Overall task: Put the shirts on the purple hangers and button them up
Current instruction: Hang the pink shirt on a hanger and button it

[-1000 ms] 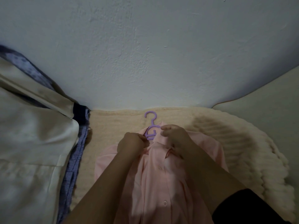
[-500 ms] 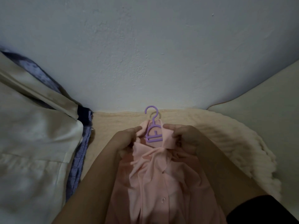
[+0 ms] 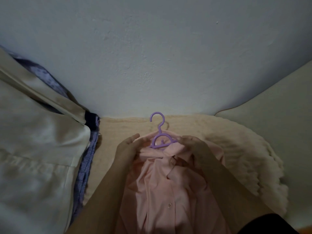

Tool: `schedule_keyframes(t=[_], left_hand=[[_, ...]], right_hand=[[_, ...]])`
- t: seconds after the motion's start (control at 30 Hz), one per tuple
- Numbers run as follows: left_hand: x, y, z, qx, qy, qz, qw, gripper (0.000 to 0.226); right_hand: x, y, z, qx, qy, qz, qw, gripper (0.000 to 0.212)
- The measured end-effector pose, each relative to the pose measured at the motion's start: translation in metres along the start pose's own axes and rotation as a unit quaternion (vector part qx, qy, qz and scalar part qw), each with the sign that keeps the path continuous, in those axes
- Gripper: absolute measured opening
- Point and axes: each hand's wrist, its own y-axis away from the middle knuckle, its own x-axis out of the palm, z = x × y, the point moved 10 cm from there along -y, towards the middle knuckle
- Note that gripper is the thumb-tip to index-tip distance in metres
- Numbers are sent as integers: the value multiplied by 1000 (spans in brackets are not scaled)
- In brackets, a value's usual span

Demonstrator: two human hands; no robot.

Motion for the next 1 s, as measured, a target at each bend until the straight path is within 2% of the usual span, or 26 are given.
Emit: schedule_keyframes(t=[0.03, 0.1, 0.13, 0.2, 0.27, 0.43, 0.5, 0.57, 0.63, 0.7, 0.8, 0.87, 0.93, 1.0], left_hand=[[-6, -3, -5, 37, -70, -30, 996, 18], [-17, -4, -20, 119, -180, -89, 972, 18], [-18, 0, -30, 165, -232, -119, 951, 17], [-21, 6, -47, 230, -312, -170, 906, 16], [-20, 4, -53, 248, -344, -183, 887, 20], [-1, -23, -29, 170, -353, -68, 918, 40], [1, -32, -22, 157, -343, -49, 925, 52], [2, -36, -21, 158, -338, -55, 926, 60], [2, -42, -20, 162, -346, -66, 922, 52], [5, -49, -18, 164, -352, -62, 920, 46], [6, -57, -10, 158, -333, -61, 927, 57], [3, -61, -7, 160, -321, -84, 930, 40], [-2, -65, -5, 166, -309, -108, 930, 29], [-6, -67, -4, 174, -302, -122, 929, 27]], right_hand=[[-3, 1, 5, -26, 37, -28, 999, 50], [-16, 0, 14, -77, 98, -106, 987, 15], [-23, 1, 22, -105, 147, -149, 972, 13], [-28, 4, 39, -168, 246, -211, 931, 24], [-26, 2, 47, -206, 305, -232, 900, 23], [-3, -12, 58, -283, 467, -256, 798, 48], [13, -16, 70, -343, 488, -243, 765, 48], [30, -29, 76, -349, 519, -194, 756, 47], [48, -51, 74, -319, 570, -120, 747, 52], [63, -73, 70, -280, 631, -60, 721, 57], [76, -102, 57, -192, 710, 23, 677, 68], [80, -114, 45, -152, 741, 68, 650, 80], [82, -121, 39, -140, 746, 91, 645, 84], [84, -126, 35, -140, 742, 103, 648, 87]])
